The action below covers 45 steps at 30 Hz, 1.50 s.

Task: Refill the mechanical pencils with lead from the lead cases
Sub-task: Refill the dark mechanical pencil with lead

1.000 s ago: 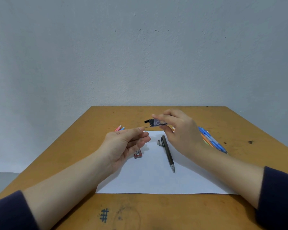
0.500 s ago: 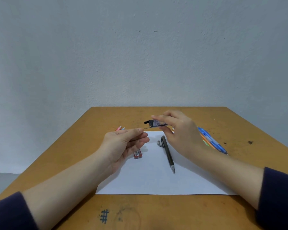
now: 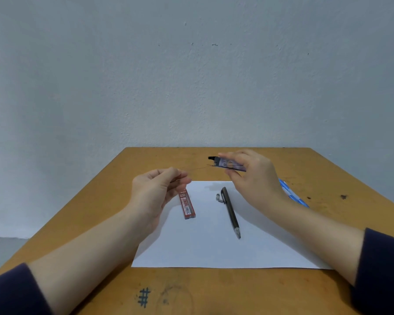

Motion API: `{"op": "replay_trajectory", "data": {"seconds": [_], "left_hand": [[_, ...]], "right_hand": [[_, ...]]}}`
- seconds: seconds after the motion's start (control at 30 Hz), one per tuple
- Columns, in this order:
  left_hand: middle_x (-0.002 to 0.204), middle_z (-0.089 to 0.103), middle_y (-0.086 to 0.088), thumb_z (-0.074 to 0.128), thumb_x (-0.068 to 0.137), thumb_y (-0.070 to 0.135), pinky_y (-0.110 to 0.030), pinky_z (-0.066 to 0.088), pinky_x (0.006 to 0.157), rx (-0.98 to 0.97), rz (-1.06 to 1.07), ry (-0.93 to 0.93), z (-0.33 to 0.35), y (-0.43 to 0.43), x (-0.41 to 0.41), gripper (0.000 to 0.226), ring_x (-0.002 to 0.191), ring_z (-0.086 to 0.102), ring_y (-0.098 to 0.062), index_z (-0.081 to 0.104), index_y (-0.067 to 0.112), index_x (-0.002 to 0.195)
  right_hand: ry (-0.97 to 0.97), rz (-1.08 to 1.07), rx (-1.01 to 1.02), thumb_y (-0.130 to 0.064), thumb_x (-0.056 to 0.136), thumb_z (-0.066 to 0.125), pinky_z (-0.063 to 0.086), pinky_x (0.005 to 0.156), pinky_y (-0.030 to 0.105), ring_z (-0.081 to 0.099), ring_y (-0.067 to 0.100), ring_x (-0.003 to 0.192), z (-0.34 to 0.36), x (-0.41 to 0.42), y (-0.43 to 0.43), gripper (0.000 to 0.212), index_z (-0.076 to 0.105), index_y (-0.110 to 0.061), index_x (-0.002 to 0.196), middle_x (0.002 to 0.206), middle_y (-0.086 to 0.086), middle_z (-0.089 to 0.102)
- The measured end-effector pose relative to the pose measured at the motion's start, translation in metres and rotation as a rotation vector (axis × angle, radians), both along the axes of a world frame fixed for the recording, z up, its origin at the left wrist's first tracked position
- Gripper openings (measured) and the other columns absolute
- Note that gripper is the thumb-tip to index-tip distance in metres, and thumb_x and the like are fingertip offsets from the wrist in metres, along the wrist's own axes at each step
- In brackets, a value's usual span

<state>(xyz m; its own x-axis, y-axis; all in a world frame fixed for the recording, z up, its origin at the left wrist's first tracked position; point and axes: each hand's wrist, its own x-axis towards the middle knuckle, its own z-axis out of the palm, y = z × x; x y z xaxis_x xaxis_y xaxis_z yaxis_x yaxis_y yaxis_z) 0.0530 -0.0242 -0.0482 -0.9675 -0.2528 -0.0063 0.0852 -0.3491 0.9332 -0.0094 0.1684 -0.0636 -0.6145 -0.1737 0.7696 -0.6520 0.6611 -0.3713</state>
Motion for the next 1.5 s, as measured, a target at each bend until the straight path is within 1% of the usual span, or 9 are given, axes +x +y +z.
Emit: {"op": "replay_trajectory", "data": {"seconds": [0.17, 0.33, 0.47, 0.63, 0.73, 0.9, 1.13, 1.33, 1.5], "left_hand": [[0.086, 0.074, -0.015, 0.055, 0.089, -0.003, -0.023, 0.059, 0.071, 0.040, -0.039, 0.020, 0.001, -0.002, -0.002, 0.006, 0.083, 0.073, -0.022, 0.058, -0.006, 0.093], [0.091, 0.073, -0.019, 0.050, 0.090, -0.004, -0.025, 0.059, 0.070, 0.082, -0.094, 0.044, 0.006, -0.001, -0.001, 0.012, 0.085, 0.073, -0.025, 0.051, -0.001, 0.101], [0.090, 0.072, -0.021, 0.050, 0.089, -0.004, -0.024, 0.059, 0.066, 0.088, -0.125, 0.027, 0.005, -0.002, -0.001, 0.031, 0.081, 0.073, -0.024, 0.051, -0.016, 0.117], [0.072, 0.069, -0.012, 0.053, 0.089, -0.001, -0.025, 0.059, 0.064, 0.064, -0.155, -0.043, 0.005, -0.002, -0.002, 0.011, 0.071, 0.071, -0.020, 0.060, -0.008, 0.092], [0.069, 0.067, -0.009, 0.055, 0.089, 0.000, -0.026, 0.059, 0.064, 0.043, -0.149, -0.088, 0.002, -0.002, -0.004, 0.012, 0.068, 0.068, -0.019, 0.061, -0.002, 0.079], [0.069, 0.066, -0.007, 0.059, 0.090, 0.003, -0.025, 0.058, 0.058, 0.039, -0.126, -0.099, 0.000, -0.003, -0.008, 0.007, 0.064, 0.065, -0.016, 0.061, 0.000, 0.085], [0.075, 0.067, -0.006, 0.063, 0.088, 0.004, -0.027, 0.059, 0.068, -0.065, -0.087, -0.091, -0.005, -0.006, -0.011, 0.002, 0.067, 0.066, -0.014, 0.064, 0.003, 0.090], [0.078, 0.067, -0.008, 0.066, 0.086, 0.005, -0.022, 0.057, 0.059, -0.105, -0.036, -0.066, -0.003, -0.009, -0.012, 0.005, 0.066, 0.066, -0.012, 0.065, 0.003, 0.090], [0.077, 0.069, -0.007, 0.067, 0.086, 0.007, -0.020, 0.054, 0.055, -0.119, 0.010, -0.063, -0.001, -0.012, -0.015, 0.006, 0.065, 0.067, -0.011, 0.067, 0.004, 0.091]], "right_hand": [[-0.197, 0.079, -0.144, 0.001, 0.079, 0.070, 0.045, 0.087, 0.012, 0.060, 0.004, 0.095, 0.010, 0.009, 0.001, 0.042, 0.069, -0.023, 0.114, 0.100, -0.010, 0.066], [-0.295, 0.206, -0.275, -0.001, 0.080, 0.070, 0.050, 0.081, 0.018, 0.060, 0.006, 0.082, 0.014, 0.016, -0.004, 0.057, 0.059, -0.043, 0.116, 0.087, -0.015, 0.062], [-0.348, 0.300, -0.344, 0.001, 0.079, 0.071, 0.054, 0.077, 0.025, 0.063, 0.019, 0.082, 0.018, 0.020, -0.007, 0.067, 0.055, -0.055, 0.113, 0.090, -0.004, 0.061], [-0.393, 0.373, -0.436, 0.005, 0.077, 0.071, 0.056, 0.085, 0.037, 0.065, 0.027, 0.085, 0.021, 0.023, -0.011, 0.070, 0.061, -0.060, 0.102, 0.096, 0.011, 0.063], [-0.423, 0.418, -0.496, 0.010, 0.077, 0.069, 0.056, 0.086, 0.042, 0.068, 0.023, 0.080, 0.022, 0.025, -0.012, 0.068, 0.065, -0.055, 0.099, 0.092, 0.011, 0.064], [-0.473, 0.461, -0.535, 0.013, 0.078, 0.066, 0.057, 0.083, 0.038, 0.069, 0.018, 0.074, 0.022, 0.027, -0.013, 0.061, 0.065, -0.042, 0.103, 0.084, 0.004, 0.065], [-0.522, 0.481, -0.528, 0.016, 0.080, 0.062, 0.058, 0.074, 0.030, 0.067, 0.017, 0.070, 0.022, 0.034, -0.017, 0.057, 0.063, -0.033, 0.107, 0.081, 0.003, 0.065], [-0.626, 0.493, -0.640, 0.006, 0.091, 0.052, 0.060, 0.059, 0.038, 0.066, 0.020, 0.064, 0.024, 0.044, -0.022, 0.028, 0.068, -0.014, 0.082, 0.085, 0.017, 0.064], [-0.694, 0.465, -0.558, 0.009, 0.088, 0.056, 0.058, 0.063, 0.028, 0.069, 0.017, 0.072, 0.021, 0.043, -0.024, 0.031, 0.067, -0.019, 0.099, 0.090, 0.012, 0.067]]}}
